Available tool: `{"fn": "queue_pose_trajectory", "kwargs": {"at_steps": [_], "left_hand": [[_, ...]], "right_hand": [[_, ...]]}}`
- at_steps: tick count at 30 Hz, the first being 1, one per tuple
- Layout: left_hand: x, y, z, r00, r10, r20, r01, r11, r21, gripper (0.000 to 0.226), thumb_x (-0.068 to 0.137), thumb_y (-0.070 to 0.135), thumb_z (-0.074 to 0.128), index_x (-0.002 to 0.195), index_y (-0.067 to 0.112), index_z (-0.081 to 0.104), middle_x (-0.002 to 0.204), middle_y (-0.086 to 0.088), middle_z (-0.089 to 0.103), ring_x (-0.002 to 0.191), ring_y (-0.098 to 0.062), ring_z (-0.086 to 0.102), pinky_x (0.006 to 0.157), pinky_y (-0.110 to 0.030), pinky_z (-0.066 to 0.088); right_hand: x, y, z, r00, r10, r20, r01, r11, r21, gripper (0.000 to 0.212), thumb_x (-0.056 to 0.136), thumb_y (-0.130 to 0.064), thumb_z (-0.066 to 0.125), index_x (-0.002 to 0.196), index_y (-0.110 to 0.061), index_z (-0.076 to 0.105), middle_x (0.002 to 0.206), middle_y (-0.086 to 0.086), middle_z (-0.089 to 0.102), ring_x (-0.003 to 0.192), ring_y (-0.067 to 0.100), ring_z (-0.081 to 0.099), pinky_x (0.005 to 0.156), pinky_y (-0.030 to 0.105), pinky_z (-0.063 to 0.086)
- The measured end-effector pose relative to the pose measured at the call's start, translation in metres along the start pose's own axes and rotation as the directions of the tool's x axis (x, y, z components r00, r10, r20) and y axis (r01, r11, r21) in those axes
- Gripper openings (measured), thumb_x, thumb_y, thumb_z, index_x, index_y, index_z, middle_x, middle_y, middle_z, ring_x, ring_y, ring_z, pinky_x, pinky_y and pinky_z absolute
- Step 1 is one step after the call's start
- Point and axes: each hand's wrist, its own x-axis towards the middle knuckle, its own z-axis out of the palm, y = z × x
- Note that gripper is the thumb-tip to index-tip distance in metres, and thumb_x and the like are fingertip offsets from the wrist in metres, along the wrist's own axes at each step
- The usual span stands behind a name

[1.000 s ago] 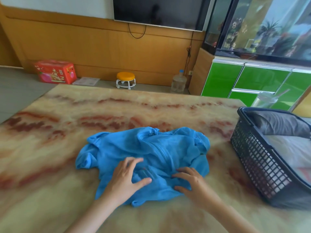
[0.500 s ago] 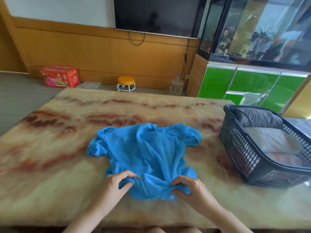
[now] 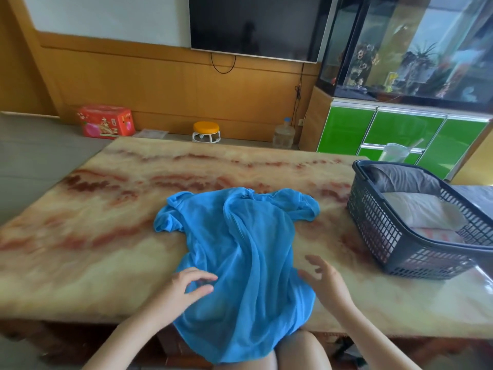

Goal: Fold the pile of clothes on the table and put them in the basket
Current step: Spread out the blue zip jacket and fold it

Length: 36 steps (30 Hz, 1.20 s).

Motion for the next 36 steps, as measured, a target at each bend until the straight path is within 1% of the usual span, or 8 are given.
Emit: {"fn": "queue_pose_trajectory", "kwargs": {"at_steps": [2,6,10,15,22,26,30,36], "left_hand": [[0.012,0.006,0.015,0.997,-0.013,-0.071,0.019,0.996,0.083,0.014,0.081,0.051,0.064,0.093,0.056,0.061,0.105,0.024,0.063,0.103,0.005,0.056,0.095,-0.018,0.039],[0.027,0.021,0.050,0.992,-0.105,-0.073,0.118,0.972,0.202,0.049,0.090,0.043,0.055,0.137,0.032,0.043,0.139,0.013,0.039,0.130,-0.006,0.038,0.104,-0.021,0.031],[0.033,0.018,0.064,0.971,-0.163,-0.175,0.210,0.930,0.300,0.057,0.093,0.038,0.052,0.145,0.031,0.031,0.155,-0.001,0.017,0.141,-0.016,0.024,0.109,-0.028,0.030],[0.028,-0.018,0.042,0.880,-0.191,-0.435,0.296,0.936,0.188,0.047,0.082,0.012,0.070,0.126,0.004,0.057,0.135,-0.017,0.046,0.125,-0.035,0.047,0.100,-0.042,0.040],[0.018,-0.029,0.021,0.881,-0.250,-0.401,0.367,0.897,0.247,0.036,0.085,0.016,0.066,0.120,0.012,0.062,0.116,-0.005,0.058,0.108,-0.025,0.056,0.086,-0.033,0.043],[0.023,-0.023,0.015,0.859,-0.226,-0.459,0.353,0.912,0.211,0.018,0.088,0.007,0.058,0.103,0.012,0.068,0.099,-0.004,0.060,0.089,-0.026,0.060,0.069,-0.031,0.040],[0.033,-0.017,0.013,0.840,-0.121,-0.530,0.289,0.925,0.246,0.037,0.087,-0.008,0.045,0.111,0.011,0.066,0.110,-0.007,0.059,0.101,-0.028,0.052,0.084,-0.033,0.041],[0.073,-0.008,0.019,0.873,-0.144,-0.467,0.256,0.948,0.187,0.027,0.089,0.014,0.060,0.115,0.009,0.065,0.115,-0.008,0.058,0.108,-0.028,0.056,0.094,-0.036,0.042]], "right_hand": [[0.007,0.006,0.005,0.996,0.090,0.029,-0.088,0.994,-0.057,0.046,0.081,-0.034,0.071,0.123,-0.023,0.055,0.110,-0.001,0.059,0.109,0.022,0.051,0.090,0.032,0.042],[0.005,0.000,0.016,0.991,0.064,0.114,-0.062,0.998,-0.020,0.023,0.075,-0.024,0.076,0.095,-0.025,0.065,0.090,-0.006,0.065,0.098,0.018,0.060,0.084,0.030,0.047],[-0.008,-0.006,0.016,0.991,0.038,0.125,-0.036,0.999,-0.016,0.017,0.075,-0.028,0.075,0.068,-0.030,0.060,0.069,-0.009,0.062,0.065,0.010,0.057,0.063,0.029,0.047],[-0.019,-0.015,-0.007,0.980,0.028,0.199,-0.065,0.981,0.183,0.020,0.086,-0.025,0.067,0.071,-0.012,0.063,0.054,0.001,0.063,0.037,0.017,0.050,0.039,0.026,0.040],[-0.039,-0.039,-0.010,0.797,-0.071,0.600,-0.043,0.984,0.174,0.014,0.090,-0.023,0.062,0.086,-0.012,0.070,0.066,-0.004,0.069,0.055,0.013,0.062,0.045,0.025,0.049],[-0.023,-0.034,-0.001,0.937,-0.137,0.321,0.121,0.990,0.069,0.015,0.087,-0.026,0.061,0.088,-0.020,0.074,0.083,-0.004,0.071,0.066,0.004,0.060,0.058,0.029,0.051],[0.013,-0.028,0.007,0.987,-0.062,0.149,0.047,0.994,0.102,0.020,0.088,-0.023,0.063,0.107,-0.025,0.067,0.101,-0.011,0.068,0.074,0.003,0.062,0.061,0.025,0.050],[0.075,-0.040,0.024,0.980,0.176,0.092,-0.198,0.899,0.390,0.037,0.088,-0.002,0.053,0.125,-0.007,0.055,0.103,0.007,0.063,0.079,0.022,0.060,0.061,0.032,0.049]]}}
